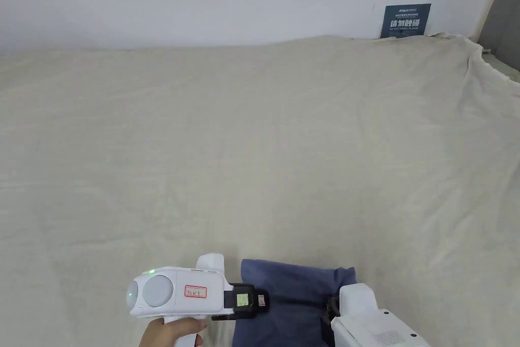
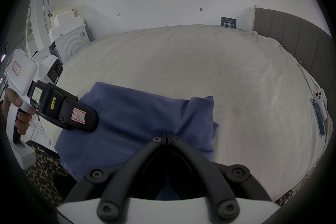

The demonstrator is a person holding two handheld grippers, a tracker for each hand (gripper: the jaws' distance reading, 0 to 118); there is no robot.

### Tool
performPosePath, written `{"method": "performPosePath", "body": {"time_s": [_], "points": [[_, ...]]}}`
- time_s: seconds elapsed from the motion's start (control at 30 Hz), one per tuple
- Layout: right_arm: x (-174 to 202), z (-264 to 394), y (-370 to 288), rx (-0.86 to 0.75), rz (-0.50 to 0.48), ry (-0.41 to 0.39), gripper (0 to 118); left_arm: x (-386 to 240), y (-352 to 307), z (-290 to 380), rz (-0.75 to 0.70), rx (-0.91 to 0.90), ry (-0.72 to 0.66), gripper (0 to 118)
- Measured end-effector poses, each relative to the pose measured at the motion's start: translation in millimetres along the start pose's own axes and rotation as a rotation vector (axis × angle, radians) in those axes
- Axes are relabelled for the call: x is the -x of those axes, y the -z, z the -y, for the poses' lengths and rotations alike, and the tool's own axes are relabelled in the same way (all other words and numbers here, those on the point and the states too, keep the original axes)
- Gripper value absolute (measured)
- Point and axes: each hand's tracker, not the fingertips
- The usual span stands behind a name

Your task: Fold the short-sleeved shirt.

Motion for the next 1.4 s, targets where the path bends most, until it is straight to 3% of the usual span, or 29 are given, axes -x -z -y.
{"method": "performPosePath", "body": {"time_s": [0.33, 0.57, 0.93, 1.1, 1.3, 1.37, 1.4], "points": [[2.3, -66.7, -46.9, -0.202, -0.026, -0.041, 0, 20.5, -80.1, -34.9, -0.065, -0.096, 0.034, 18], [19.6, -114.5, -75.8, -0.33, -0.051, -0.096, 0, 89.7, -175.7, -65.8, -0.264, -0.172, 0.006, 18], [48.1, -132.4, -71.6, -0.355, -0.074, -0.121, 0, 184.6, -308.3, -86.0, -0.563, -0.231, -0.1, 18], [57.1, -128.9, -61.8, -0.324, -0.074, -0.123, 0, 213.9, -317.2, -90.7, -0.638, -0.216, -0.146, 18], [62.3, -133.0, -52.9, -0.29, -0.07, -0.113, 0, 240.9, -276.8, -82.1, -0.769, -0.151, -0.23, 20], [62.1, -134.8, -53.4, -0.282, -0.073, -0.109, 0, 246.6, -267.9, -79.8, -0.795, -0.151, -0.24, 26], [62.1, -135.5, -53.9, -0.281, -0.072, -0.111, 0, 245.9, -266.2, -79.1, -0.803, -0.162, -0.244, 36]]}}
